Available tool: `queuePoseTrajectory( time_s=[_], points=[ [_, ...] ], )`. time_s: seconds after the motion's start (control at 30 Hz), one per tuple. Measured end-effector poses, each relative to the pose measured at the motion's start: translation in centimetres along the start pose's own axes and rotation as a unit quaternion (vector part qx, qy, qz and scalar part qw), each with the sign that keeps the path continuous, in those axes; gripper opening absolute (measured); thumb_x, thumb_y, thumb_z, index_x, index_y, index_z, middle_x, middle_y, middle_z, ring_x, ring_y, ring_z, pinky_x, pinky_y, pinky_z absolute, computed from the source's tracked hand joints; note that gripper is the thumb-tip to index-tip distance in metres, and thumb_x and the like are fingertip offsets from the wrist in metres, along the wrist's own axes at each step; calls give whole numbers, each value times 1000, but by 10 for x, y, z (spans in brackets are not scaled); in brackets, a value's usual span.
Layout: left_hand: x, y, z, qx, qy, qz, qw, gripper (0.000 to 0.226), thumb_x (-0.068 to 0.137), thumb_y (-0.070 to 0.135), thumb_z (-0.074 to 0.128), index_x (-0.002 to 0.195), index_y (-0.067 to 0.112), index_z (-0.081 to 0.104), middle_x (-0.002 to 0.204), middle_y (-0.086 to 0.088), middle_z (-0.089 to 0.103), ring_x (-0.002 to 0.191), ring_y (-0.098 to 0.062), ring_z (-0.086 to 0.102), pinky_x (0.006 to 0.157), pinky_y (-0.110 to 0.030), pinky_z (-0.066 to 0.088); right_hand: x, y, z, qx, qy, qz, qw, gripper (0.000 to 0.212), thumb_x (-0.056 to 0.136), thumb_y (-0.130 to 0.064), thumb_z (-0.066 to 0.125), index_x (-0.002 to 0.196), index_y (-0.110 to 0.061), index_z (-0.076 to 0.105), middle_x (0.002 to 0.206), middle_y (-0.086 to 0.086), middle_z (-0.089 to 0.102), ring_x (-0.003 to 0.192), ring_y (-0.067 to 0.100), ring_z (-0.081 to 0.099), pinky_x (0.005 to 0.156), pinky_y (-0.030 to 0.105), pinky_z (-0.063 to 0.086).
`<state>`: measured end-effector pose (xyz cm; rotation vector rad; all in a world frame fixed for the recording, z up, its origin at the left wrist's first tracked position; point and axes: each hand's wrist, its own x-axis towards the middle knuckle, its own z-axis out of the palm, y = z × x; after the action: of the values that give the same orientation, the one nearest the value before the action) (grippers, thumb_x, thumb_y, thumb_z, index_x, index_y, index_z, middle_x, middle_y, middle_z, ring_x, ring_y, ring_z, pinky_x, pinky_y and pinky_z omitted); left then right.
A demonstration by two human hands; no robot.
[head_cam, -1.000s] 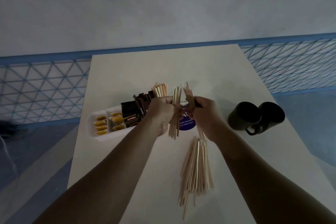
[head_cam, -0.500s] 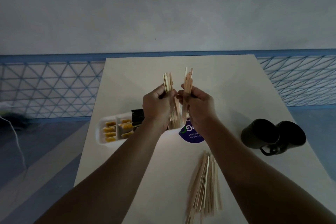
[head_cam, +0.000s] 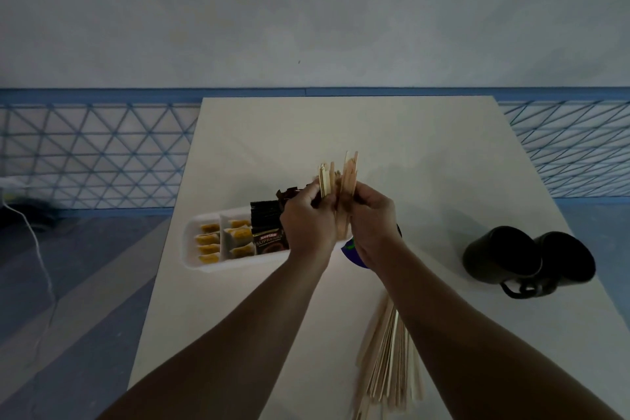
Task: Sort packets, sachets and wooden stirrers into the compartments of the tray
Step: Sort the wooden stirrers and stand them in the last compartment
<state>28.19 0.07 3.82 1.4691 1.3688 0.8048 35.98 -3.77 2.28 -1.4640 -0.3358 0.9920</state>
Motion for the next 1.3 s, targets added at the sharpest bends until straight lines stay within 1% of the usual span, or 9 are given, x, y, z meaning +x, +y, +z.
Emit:
queuePoseTrajectory(
  time_s=[0.2,0.37,0.5,0.63,0.83,0.97,1.03,1.1,1.3],
  points=[
    [-3,-3,0,27,8,5,1000,14,90,9,62,95,15,73,78,9,67,72,-4,62,64,-16,44,-3,0,1,-155,21,-50,986,29,91,2,55,93,-18,76,75,4,74,68,19,70,56,29,57],
    [0,6,-7,21,19,44,999,26,91,10,64,116,13,71,100,4,72,87,1,59,75,1,42,1,-8,2,-268,27,-104,957,30,90,-1,51,95,-21,74,77,-3,73,69,11,68,59,24,55],
    [9,15,-15,31,26,79,996,26,89,9,65,114,13,71,100,5,74,87,-3,64,88,-20,52,7,-12,-4,-368,31,-148,918,34,89,3,51,105,-19,71,96,-1,69,84,13,64,64,16,44],
    [23,22,-24,105,29,107,988,35,90,8,65,125,12,65,113,-1,72,97,-5,65,80,-5,41,13,-15,-10,-398,43,-158,903,41,92,-1,62,131,-15,62,118,4,65,90,12,62,70,10,40],
    [47,25,-29,233,-120,33,965,57,89,8,67,143,9,47,138,-11,57,123,-24,56,85,-19,40,16,-15,-12,-421,-11,-87,903,57,95,-21,65,148,-18,42,135,-4,58,115,15,60,87,26,44],
    [56,30,-27,248,-168,19,954,25,89,11,68,114,9,63,109,-8,63,98,-22,64,77,-24,49,17,-15,-10,-420,-72,-39,904,35,102,-19,50,136,-26,53,137,-4,59,119,19,59,90,32,47],
    [59,33,-26,250,-184,8,951,7,89,11,67,89,15,62,89,0,61,91,-30,71,79,-38,60,16,-18,-10,-433,-87,-33,897,27,104,-19,45,129,-27,54,120,-3,63,93,14,62,72,25,47],
    [62,36,-24,269,-205,14,941,20,88,7,63,71,14,55,78,-3,61,83,-32,72,75,-46,59,15,-19,-11,-442,-99,-40,891,29,105,-16,44,129,-29,53,108,-6,59,74,10,56,60,18,41],
    [62,32,-25,245,-219,62,942,16,89,1,57,95,2,72,90,-15,73,77,-29,72,74,-47,59,9,-21,-5,-439,-107,-91,888,51,101,-5,42,141,-35,47,127,0,65,103,19,61,76,28,44]
  ],
)
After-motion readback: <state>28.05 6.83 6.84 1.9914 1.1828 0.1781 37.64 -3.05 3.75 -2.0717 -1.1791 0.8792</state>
